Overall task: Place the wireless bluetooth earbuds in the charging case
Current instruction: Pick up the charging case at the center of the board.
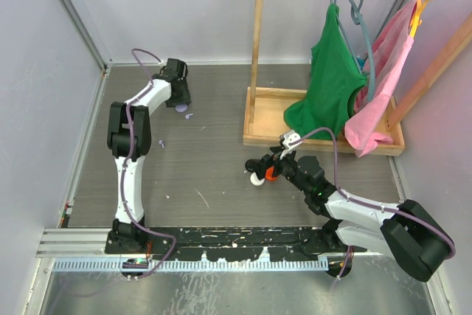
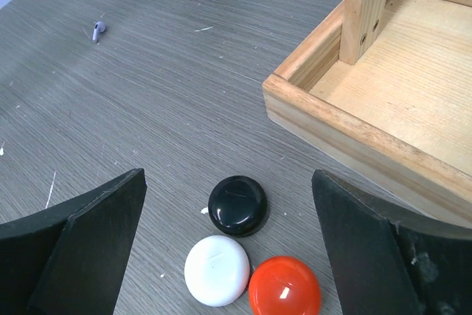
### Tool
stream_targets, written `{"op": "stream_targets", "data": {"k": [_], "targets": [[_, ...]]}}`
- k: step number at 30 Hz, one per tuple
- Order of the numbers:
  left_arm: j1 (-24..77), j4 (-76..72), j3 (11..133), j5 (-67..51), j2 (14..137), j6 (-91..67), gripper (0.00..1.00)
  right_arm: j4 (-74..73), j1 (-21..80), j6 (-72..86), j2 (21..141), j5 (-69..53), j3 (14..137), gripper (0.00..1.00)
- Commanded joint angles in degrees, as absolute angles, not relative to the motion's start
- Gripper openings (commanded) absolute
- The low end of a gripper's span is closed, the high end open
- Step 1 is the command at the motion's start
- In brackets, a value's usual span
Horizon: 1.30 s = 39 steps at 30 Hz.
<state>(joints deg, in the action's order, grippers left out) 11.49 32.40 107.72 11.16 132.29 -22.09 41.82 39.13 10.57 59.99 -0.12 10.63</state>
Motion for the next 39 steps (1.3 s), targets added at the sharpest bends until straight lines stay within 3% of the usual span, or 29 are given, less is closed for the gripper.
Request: {"op": "stream_targets", "data": {"k": [1,13,25,33,39], "targets": [[11.11,28.93,100.61,7.96,125.17,-24.01,0.36,45.52,38.87,9.49,58.64,-0.84,10.87,1.0],[15.25,15.59,75.49,2.65,100.82,-32.24,0.36,47.6,38.93,11.53,57.18,-4.29,11.29,1.0],[30.2,5.82,57.94,6.93,80.46,-40.55,0.38,57.58,38.96,12.48,58.81,-6.64,11.7,0.98],[39.45,1.97,53.01,11.96,74.01,-45.75,0.39,66.65,38.92,14.09,65.57,-10.08,14.1,0.92],[45.83,-3.3,50.13,15.62,73.21,-49.38,0.39,76.76,39.01,15.87,71.88,-11.71,14.64,0.8]]}}
